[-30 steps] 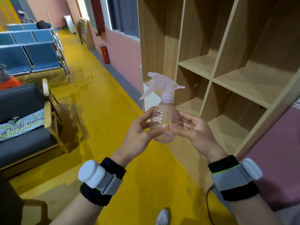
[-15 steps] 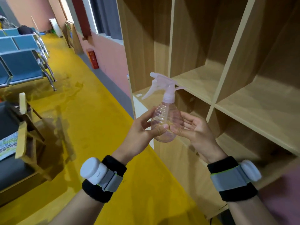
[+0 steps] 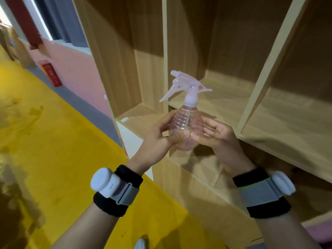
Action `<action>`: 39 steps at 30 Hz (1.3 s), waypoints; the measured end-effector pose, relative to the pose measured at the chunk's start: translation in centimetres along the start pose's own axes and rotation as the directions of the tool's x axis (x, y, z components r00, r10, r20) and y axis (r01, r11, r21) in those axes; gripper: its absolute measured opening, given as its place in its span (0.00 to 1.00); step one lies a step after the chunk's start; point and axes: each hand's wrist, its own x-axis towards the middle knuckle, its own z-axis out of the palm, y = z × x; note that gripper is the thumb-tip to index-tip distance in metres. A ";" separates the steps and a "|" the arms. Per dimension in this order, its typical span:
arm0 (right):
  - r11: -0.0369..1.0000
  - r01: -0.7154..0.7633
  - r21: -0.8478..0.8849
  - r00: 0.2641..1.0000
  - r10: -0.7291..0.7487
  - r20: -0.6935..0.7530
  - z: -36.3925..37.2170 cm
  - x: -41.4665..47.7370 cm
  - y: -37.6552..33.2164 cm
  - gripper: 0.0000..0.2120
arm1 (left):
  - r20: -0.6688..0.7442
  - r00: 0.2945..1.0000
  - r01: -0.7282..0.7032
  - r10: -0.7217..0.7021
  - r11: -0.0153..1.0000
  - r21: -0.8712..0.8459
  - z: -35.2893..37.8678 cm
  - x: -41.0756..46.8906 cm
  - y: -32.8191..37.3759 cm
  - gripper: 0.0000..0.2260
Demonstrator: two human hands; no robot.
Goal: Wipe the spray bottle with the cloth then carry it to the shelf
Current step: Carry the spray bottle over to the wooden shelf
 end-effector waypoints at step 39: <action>0.990 -0.055 -0.134 0.869 -0.019 -0.494 -2.1 12.4 2.3 0.28 | 0.545 0.835 0.001 0.075 0.990 -0.139 -0.1 23.4 -7.7 0.24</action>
